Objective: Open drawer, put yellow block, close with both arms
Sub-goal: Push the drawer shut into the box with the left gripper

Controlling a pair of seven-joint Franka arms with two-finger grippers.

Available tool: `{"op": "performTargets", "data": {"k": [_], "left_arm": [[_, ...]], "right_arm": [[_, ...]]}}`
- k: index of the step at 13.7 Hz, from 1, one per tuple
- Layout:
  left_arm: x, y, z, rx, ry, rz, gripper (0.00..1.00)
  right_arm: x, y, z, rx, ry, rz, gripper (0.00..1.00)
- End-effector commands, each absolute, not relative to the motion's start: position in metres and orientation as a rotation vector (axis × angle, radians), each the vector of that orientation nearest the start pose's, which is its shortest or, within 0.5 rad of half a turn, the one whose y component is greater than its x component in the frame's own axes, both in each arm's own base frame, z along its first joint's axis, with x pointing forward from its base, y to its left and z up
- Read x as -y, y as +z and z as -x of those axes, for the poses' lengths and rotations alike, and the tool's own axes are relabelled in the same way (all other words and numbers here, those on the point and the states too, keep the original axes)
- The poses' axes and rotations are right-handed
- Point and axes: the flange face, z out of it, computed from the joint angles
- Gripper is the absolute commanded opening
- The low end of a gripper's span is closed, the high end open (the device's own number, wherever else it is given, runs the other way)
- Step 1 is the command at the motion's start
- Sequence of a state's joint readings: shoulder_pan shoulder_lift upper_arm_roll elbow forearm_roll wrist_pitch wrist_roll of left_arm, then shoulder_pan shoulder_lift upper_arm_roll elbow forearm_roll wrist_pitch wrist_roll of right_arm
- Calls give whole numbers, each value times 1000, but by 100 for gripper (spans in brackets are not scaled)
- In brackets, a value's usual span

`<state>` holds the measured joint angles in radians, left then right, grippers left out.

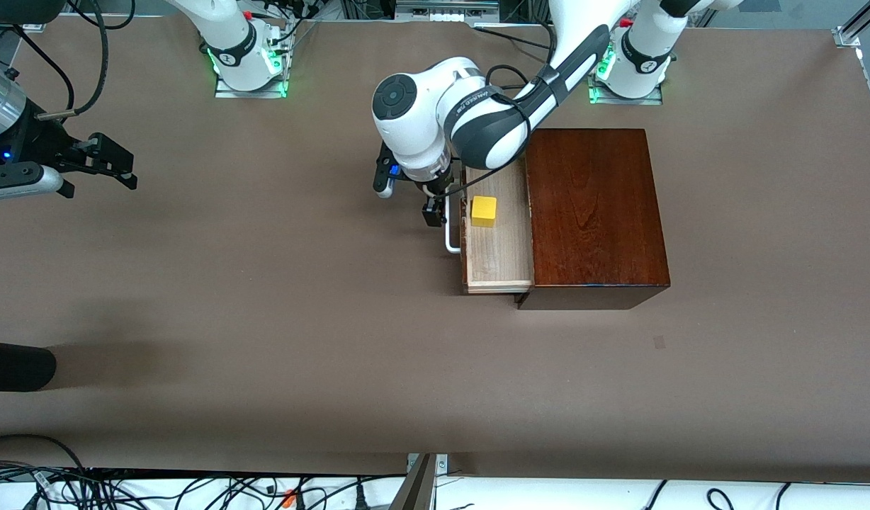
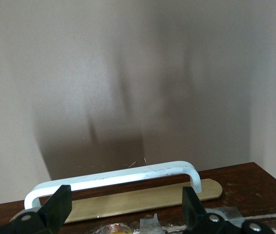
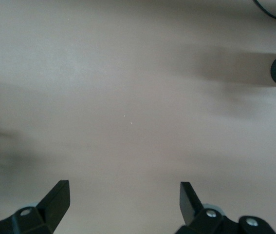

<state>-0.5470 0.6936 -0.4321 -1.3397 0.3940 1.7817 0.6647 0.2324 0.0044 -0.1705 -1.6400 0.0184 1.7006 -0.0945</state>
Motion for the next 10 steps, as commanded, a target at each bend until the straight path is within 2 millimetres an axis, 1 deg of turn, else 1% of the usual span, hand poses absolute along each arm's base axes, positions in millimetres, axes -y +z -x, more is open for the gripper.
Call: {"op": "performTargets", "data": {"k": [1, 3, 6, 10], "left_arm": [[520, 321, -474, -2228, 277, 1960, 100], [518, 318, -472, -2209, 301, 1970, 100], [512, 324, -472, -2189, 331, 1958, 100], [495, 332, -485, -2150, 361, 1981, 100]], "right_arm": [[-39, 606, -567, 240, -101, 3130, 100], [-41, 607, -568, 243, -106, 3130, 100], [-41, 607, -568, 242, -109, 3127, 100], [-41, 607, -567, 242, -101, 3127, 100]]}}
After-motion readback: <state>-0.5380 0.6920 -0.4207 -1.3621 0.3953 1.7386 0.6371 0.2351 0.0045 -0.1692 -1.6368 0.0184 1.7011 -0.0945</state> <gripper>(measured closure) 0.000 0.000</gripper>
